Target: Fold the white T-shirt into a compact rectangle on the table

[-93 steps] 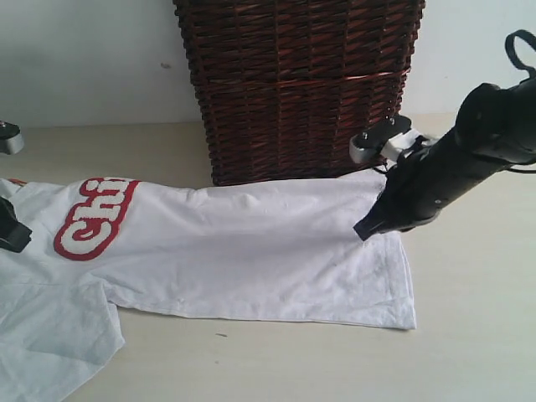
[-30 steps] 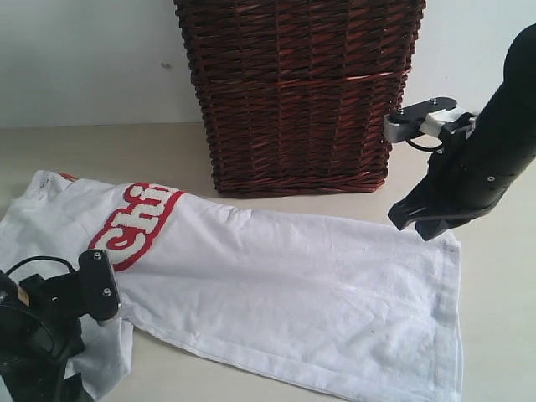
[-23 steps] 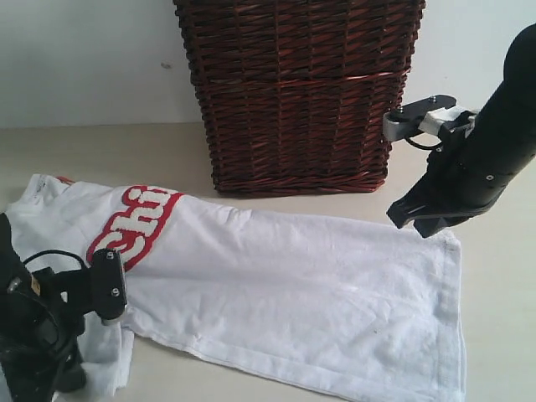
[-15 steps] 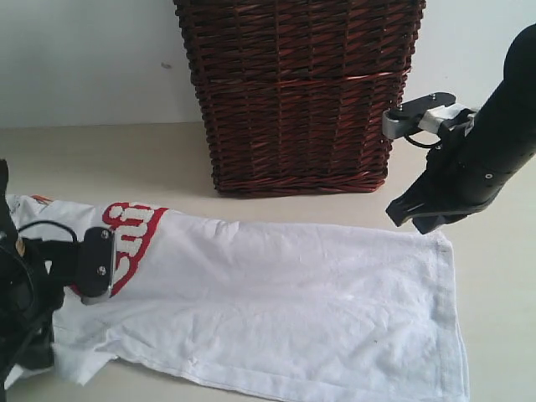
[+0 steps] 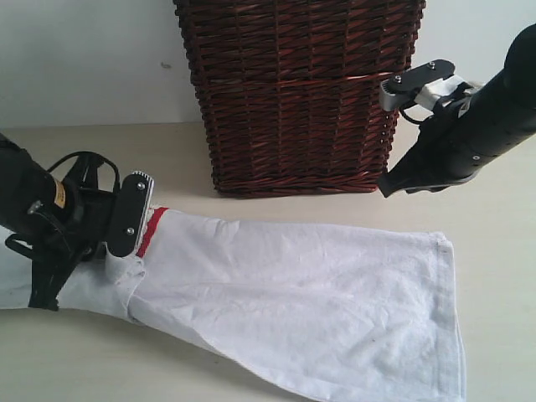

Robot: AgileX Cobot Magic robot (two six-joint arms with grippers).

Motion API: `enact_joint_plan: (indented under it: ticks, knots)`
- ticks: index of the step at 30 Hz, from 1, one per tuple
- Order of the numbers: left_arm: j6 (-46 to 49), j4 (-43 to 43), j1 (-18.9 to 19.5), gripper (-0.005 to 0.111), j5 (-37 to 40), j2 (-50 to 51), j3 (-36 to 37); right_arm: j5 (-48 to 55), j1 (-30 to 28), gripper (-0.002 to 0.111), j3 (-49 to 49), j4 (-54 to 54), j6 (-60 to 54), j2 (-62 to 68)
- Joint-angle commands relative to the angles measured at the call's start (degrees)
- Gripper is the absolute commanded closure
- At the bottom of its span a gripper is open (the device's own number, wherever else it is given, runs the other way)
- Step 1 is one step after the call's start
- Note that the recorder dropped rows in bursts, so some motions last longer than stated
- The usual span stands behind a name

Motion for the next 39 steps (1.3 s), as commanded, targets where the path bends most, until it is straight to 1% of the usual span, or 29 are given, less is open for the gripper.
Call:
enact_joint_plan:
  ticks: [1, 2, 3, 5, 6, 9, 11, 12, 13, 15, 17, 19, 20, 24, 28, 32, 35, 39]
  knots:
    - [1.16, 1.25, 0.21, 0.065, -7.33, 2.41, -0.33, -1.63, -0.02, 0.108, 0.11, 0.05, -0.99, -0.55]
    - [1.16, 1.25, 0.52, 0.06, -9.29, 2.46, -0.33, -1.63, -0.02, 0.108, 0.11, 0.05, -0.99, -0.55]
    - [0.21, 1.25, 0.78, 0.055, -13.41, 2.55, -0.33, -1.63, -0.02, 0.108, 0.11, 0.05, -0.99, -0.55]
    - [-0.22, 1.25, 0.77, 0.054, -16.78, 2.55, -0.33, -1.63, -0.02, 0.108, 0.11, 0.05, -0.99, -0.55]
    - [-0.22, 1.13, 0.77, 0.055, -17.29, 2.55, -0.33, -1.63, -0.02, 0.108, 0.11, 0.05, -0.99, -0.55]
    - [-1.56, 1.13, 0.77, 0.055, -16.07, 2.55, -0.33, -1.63, -0.02, 0.108, 0.11, 0.05, -0.99, -0.55]
    - [-4.99, 1.13, 0.77, 0.055, -13.01, 1.84, -0.33, -1.5, -0.02, 0.108, 0.11, 0.05, -0.99, -0.55]
    - [-7.18, 1.13, 0.77, 0.055, -9.99, 0.55, -0.33, -1.5, -0.02, 0.108, 0.11, 0.05, -0.99, -0.55]
    - [-8.02, 1.13, 0.77, 0.056, -7.92, -0.38, -0.33, -1.5, -0.02, 0.108, 0.11, 0.05, -0.99, -0.55]
    - [-9.66, 1.13, 0.77, 0.063, -3.6, -2.61, -0.33, -1.5, -0.02, 0.108, 0.11, 0.05, -0.73, -0.55]
    - [-11.38, 1.13, 0.77, 0.076, 0.49, -4.98, -0.33, -1.26, -0.02, 0.108, 0.11, 0.17, -0.74, -0.55]
    - [-12.45, 1.13, 0.77, 0.094, 3.93, -6.58, -0.33, -1.03, -0.02, 0.108, 0.11, 0.94, -0.74, -0.55]
    - [-12.43, 1.13, 0.77, 0.106, 5.75, -7.07, -0.33, -0.92, -0.02, 0.108, 0.11, 1.04, -0.74, -0.55]
    - [-12.32, -1.58, 0.67, 0.107, 9.82, -6.51, -0.33, -0.68, -0.02, 0.108, 0.11, 1.04, -0.74, -0.55]
    - [-12.05, -1.92, 0.67, 0.107, 10.49, -2.71, -0.33, -0.55, -0.02, 0.108, 0.11, 1.04, -0.74, -0.55]
    - [-12.05, -1.01, 0.67, 0.107, 9.06, 1.41, -0.33, -0.97, -0.02, 0.108, 0.11, 1.04, -0.74, -0.55]
    - [-12.16, 1.23, 0.67, 0.107, 7.61, 3.82, -0.33, -2.06, -0.02, 0.108, 0.11, 1.04, -0.74, -0.55]
    - [-12.41, 4.76, 1.95, 0.107, 2.26, 6.0, -0.33, -3.44, -0.02, 0.108, 0.11, 1.37, -0.74, -0.55]
